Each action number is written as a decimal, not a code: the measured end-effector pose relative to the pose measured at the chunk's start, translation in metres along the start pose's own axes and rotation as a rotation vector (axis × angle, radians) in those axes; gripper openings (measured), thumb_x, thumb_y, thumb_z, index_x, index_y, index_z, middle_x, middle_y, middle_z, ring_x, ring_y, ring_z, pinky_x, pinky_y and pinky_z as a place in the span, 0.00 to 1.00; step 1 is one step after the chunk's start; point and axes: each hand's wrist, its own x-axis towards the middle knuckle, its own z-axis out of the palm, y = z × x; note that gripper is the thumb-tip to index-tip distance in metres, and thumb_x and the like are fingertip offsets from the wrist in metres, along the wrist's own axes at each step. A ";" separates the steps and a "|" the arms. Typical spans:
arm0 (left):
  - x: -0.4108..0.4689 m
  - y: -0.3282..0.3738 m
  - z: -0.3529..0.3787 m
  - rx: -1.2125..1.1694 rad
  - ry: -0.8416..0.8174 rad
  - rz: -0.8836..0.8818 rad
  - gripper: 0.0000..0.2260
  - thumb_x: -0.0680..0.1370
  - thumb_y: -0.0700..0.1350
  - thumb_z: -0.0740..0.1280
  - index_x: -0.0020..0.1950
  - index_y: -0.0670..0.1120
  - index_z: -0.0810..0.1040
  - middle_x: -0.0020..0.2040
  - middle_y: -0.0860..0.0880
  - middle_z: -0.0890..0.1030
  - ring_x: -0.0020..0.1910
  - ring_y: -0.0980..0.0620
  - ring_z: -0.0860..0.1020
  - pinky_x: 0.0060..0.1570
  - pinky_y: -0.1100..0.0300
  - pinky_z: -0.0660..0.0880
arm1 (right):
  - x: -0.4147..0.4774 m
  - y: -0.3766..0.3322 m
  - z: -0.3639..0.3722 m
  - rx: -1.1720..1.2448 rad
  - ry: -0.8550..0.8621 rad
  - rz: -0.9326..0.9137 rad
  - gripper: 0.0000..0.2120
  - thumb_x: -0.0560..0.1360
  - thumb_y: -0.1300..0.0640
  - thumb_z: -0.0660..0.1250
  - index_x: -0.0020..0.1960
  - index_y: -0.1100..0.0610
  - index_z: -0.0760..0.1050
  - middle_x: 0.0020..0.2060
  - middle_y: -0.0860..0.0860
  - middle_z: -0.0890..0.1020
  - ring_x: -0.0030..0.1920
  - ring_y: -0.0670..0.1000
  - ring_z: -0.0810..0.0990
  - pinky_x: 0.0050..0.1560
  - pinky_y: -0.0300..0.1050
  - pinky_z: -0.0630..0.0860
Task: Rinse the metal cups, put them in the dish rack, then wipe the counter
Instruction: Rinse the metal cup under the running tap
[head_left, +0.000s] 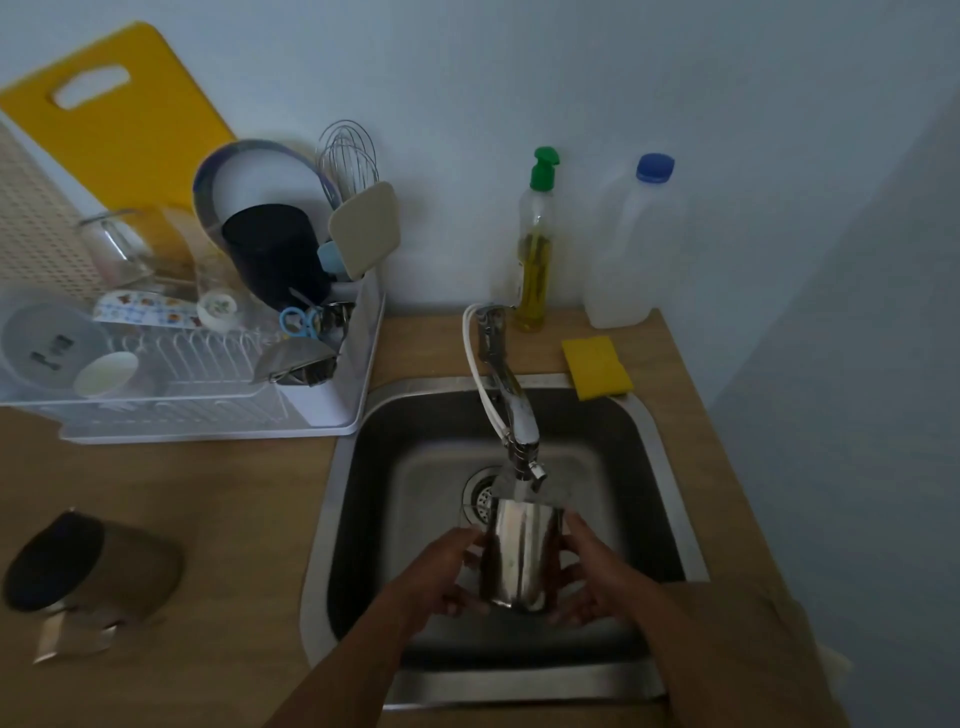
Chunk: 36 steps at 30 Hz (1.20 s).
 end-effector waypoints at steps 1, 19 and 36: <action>0.000 0.001 0.000 0.011 0.014 -0.026 0.15 0.81 0.56 0.57 0.60 0.49 0.74 0.56 0.44 0.78 0.35 0.50 0.81 0.33 0.61 0.71 | -0.002 -0.001 0.001 -0.069 0.019 -0.004 0.30 0.77 0.31 0.44 0.62 0.50 0.72 0.50 0.60 0.83 0.44 0.57 0.84 0.45 0.48 0.80; -0.020 0.004 -0.004 -0.077 -0.085 -0.172 0.11 0.81 0.46 0.61 0.53 0.40 0.78 0.45 0.40 0.82 0.39 0.45 0.82 0.36 0.55 0.79 | -0.003 -0.001 0.004 -0.189 0.042 0.096 0.28 0.79 0.36 0.51 0.56 0.58 0.76 0.51 0.61 0.82 0.51 0.61 0.82 0.58 0.54 0.78; 0.002 0.001 0.011 -0.372 -0.073 0.072 0.21 0.71 0.57 0.70 0.63 0.54 0.73 0.61 0.41 0.77 0.59 0.39 0.77 0.55 0.46 0.77 | 0.004 0.001 0.000 0.500 -0.122 -0.088 0.43 0.57 0.42 0.77 0.68 0.52 0.69 0.64 0.66 0.71 0.60 0.68 0.76 0.53 0.58 0.80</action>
